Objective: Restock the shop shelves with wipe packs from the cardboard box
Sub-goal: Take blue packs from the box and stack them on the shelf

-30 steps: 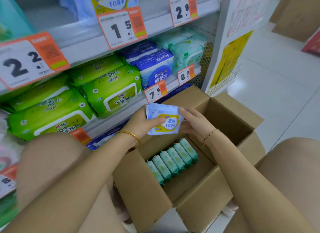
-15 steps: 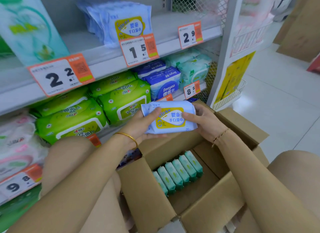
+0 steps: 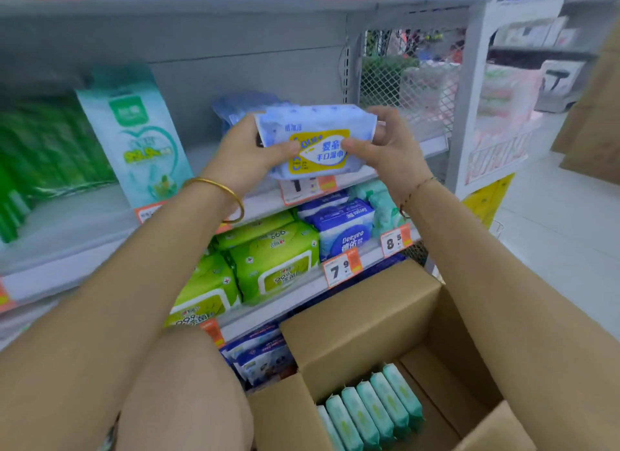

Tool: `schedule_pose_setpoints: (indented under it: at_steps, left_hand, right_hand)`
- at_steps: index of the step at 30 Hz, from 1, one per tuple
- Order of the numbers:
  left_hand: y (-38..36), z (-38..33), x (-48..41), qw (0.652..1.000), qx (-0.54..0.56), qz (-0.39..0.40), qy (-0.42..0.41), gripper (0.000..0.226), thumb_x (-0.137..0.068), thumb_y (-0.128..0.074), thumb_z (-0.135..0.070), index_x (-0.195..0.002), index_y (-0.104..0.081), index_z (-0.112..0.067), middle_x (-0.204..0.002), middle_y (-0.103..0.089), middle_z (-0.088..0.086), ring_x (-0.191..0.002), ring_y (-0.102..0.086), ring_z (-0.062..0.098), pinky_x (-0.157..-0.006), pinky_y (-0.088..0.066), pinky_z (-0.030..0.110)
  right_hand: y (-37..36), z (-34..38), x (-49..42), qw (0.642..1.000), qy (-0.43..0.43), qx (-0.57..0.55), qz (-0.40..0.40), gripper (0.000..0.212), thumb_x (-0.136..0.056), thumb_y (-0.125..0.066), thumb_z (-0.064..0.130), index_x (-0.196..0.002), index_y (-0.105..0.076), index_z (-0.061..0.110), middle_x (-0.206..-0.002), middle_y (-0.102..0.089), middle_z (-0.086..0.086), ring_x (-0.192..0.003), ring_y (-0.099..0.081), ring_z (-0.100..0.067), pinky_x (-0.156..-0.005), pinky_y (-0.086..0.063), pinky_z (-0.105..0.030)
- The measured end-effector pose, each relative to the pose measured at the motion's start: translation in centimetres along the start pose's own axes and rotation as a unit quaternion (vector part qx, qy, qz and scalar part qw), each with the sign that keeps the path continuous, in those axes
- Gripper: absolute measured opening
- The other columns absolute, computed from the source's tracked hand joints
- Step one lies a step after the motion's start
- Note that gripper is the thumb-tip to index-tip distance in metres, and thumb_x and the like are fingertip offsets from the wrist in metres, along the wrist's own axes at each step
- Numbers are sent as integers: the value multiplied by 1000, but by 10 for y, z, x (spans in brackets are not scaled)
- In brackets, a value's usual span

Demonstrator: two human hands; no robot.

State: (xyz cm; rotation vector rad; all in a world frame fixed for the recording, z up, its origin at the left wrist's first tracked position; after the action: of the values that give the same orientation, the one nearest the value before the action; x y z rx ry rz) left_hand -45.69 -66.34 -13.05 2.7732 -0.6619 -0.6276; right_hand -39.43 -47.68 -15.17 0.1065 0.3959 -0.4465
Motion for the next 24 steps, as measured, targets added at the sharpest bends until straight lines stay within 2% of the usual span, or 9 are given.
schedule_pose_setpoints:
  at_steps: [2, 4, 6, 8, 11, 14, 16, 19, 24]
  left_hand:
    - [9, -1, -18, 998, -51, -45, -13, 63, -67, -74, -23, -122, -54, -1, -118, -65, 14, -90, -61, 11, -79, -51, 22]
    - [15, 3, -31, 990, -100, -97, -7, 59, -70, -77, -19, -121, -55, 0, -120, -63, 16, -91, -57, 15, -74, -46, 21]
    - [18, 11, -36, 974, -161, -157, 3, 53, -74, -75, -17, -121, -54, -2, -122, -59, 18, -100, -59, 23, -77, -44, 26]
    - [17, 17, -37, 966, -188, -176, 0, 52, -74, -75, -16, -119, -55, -1, -123, -57, 19, -108, -57, 29, -83, -43, 29]
    - [17, 21, -39, 964, -194, -182, -25, 49, -74, -74, -10, -117, -54, 0, -120, -55, 15, -99, -52, 22, -72, -34, 19]
    - [19, 18, -43, 953, -235, -187, -43, 48, -74, -75, -13, -116, -54, -5, -109, -47, 10, -91, -47, 19, -67, -27, 14]
    - [17, 16, -44, 947, -255, -188, -43, 49, -74, -75, -15, -117, -53, -7, -111, -42, 10, -88, -46, 20, -71, -30, 17]
    - [12, 15, -43, 944, -266, -190, -49, 47, -76, -73, -16, -119, -53, -10, -122, -42, 15, -99, -53, 27, -86, -37, 25]
    - [11, 20, -44, 937, -297, -181, -27, 50, -78, -72, -20, -121, -49, -12, -125, -42, 15, -100, -55, 31, -88, -42, 33]
  right_hand:
    - [-10, 9, -20, 997, 43, 53, -28, 43, -73, -71, 2, -95, -44, 27, -104, -63, -19, -90, -67, -26, -76, -57, -42]
    - [-20, 12, -35, 992, 59, 103, -43, 41, -75, -69, 5, -105, -46, 21, -111, -60, -21, -98, -62, -36, -83, -52, -49]
    - [-27, 9, -45, 986, 54, 146, -51, 46, -78, -66, 4, -118, -46, 10, -105, -60, -16, -94, -60, -31, -83, -51, -44]
    - [-31, 6, -50, 982, 50, 179, -46, 46, -81, -64, 2, -124, -46, 5, -104, -57, -12, -93, -56, -26, -85, -49, -40]
    - [-36, 0, -55, 978, 44, 200, -39, 44, -85, -61, 2, -126, -46, 6, -119, -57, -13, -104, -55, -25, -91, -47, -35]
    - [-39, -4, -62, 974, 45, 219, -43, 43, -86, -60, 4, -126, -46, 7, -116, -58, -12, -97, -53, -22, -86, -47, -32]
    - [-40, -6, -64, 973, 43, 221, -49, 42, -86, -59, 4, -127, -46, 7, -111, -57, -12, -93, -52, -22, -80, -45, -31]
    - [-39, -9, -67, 973, 36, 220, -58, 41, -86, -57, 3, -126, -47, 8, -116, -58, -13, -99, -56, -27, -85, -48, -36]
    - [-42, -16, -71, 962, 25, 270, -43, 40, -88, -55, 5, -126, -46, 10, -116, -59, -13, -95, -55, -26, -85, -47, -37]
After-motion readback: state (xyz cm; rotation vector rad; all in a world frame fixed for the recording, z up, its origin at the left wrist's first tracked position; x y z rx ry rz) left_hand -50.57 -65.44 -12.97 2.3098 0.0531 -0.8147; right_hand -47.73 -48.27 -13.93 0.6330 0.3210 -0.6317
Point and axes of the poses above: each hand's wrist, its own x-axis away from the middle knuckle, its own y-axis out of the back of the hand, z = x × y, the point moved 4 cm from there along -x, towards the middle knuckle
